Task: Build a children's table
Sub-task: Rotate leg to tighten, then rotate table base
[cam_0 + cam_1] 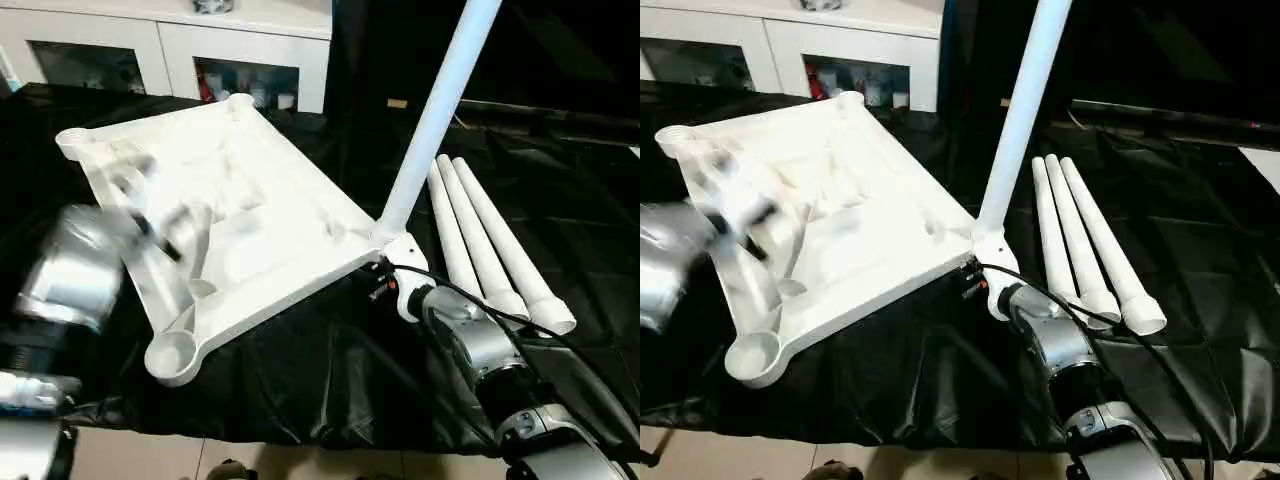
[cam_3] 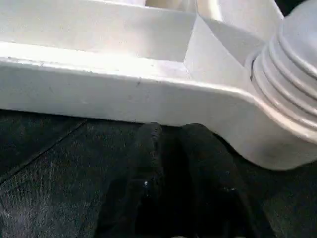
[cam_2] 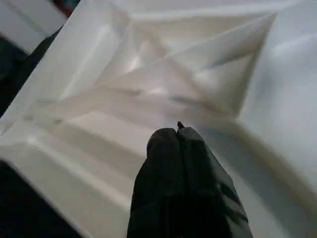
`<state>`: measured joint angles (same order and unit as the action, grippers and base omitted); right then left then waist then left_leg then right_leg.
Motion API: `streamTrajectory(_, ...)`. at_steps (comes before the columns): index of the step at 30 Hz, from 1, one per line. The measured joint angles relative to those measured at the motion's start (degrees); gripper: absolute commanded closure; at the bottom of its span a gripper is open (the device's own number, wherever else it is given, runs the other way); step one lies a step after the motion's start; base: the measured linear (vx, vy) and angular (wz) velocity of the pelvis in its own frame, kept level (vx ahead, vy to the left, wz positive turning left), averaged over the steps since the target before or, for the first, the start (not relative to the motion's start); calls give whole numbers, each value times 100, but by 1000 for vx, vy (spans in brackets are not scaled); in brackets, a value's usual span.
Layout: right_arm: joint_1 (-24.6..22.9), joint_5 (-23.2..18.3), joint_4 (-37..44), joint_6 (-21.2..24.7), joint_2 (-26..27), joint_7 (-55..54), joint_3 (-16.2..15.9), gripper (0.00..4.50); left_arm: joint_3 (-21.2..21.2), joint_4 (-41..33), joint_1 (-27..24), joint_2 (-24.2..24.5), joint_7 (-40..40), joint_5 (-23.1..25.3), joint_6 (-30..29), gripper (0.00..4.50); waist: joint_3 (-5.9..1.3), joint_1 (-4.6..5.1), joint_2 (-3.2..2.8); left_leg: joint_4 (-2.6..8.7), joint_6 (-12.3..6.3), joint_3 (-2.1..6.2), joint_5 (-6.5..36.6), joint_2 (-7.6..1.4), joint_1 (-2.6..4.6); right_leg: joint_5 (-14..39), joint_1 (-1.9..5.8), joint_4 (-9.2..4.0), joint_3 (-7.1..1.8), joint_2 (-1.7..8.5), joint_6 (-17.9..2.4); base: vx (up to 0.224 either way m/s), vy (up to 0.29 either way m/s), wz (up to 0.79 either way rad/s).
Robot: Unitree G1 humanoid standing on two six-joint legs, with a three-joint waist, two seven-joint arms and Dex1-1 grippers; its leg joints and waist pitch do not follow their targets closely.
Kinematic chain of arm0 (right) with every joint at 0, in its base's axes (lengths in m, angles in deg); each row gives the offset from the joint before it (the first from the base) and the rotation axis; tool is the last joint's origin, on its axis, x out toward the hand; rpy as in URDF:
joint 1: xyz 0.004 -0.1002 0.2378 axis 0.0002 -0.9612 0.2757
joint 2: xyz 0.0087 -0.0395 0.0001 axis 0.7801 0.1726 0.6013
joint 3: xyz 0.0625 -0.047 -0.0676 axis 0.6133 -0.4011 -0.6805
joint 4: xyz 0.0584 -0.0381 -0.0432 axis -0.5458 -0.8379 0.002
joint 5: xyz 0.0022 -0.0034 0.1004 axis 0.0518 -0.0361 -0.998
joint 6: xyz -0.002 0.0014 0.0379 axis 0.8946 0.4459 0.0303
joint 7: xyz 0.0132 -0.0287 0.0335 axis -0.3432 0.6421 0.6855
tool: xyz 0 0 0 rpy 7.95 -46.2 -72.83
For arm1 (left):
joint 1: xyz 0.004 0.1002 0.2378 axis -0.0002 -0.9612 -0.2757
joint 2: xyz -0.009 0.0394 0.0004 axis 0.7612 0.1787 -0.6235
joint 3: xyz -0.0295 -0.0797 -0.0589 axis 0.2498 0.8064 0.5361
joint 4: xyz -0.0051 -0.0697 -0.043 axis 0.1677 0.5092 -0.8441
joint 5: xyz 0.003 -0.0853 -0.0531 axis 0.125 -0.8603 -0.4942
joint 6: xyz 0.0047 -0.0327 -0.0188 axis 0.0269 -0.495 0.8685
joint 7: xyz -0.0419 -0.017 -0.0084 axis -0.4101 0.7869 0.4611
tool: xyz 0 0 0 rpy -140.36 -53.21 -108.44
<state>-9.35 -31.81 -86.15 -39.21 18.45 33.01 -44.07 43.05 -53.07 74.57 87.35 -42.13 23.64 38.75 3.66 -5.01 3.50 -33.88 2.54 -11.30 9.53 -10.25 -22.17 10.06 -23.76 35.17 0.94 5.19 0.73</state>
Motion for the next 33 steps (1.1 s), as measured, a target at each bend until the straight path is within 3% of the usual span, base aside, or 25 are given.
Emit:
streamTrajectory(7,64,-5,-178,-160,36,-14,31,448,-536,266,-353,600,272,430,-41,450,1,22,-2,1,1,1,0,-7,0,0,-9,-3,0,-7,0,0,0,0)
streamTrajectory(13,78,-18,-260,-240,161,-53,104,448,-952,-79,-623,863,1137,418,-168,450,2,11,-4,0,2,1,0,-8,6,-2,-6,-1,-1,-7,-3,0,0,0)
streamTrajectory(25,417,-29,-800,-411,371,-139,222,448,-1398,-1774,-1209,1088,3108,-738,-406,450,2,2,-9,1,5,1,-1,-5,13,-3,-3,5,-2,-4,-5,0,0,0)
streamTrajectory(33,493,-22,-898,-544,419,-108,225,448,-1627,-2389,-1273,600,3545,-1357,-628,450,2,46,-9,1,11,-3,-4,-16,11,-2,-12,8,-2,-14,-4,0,0,0)
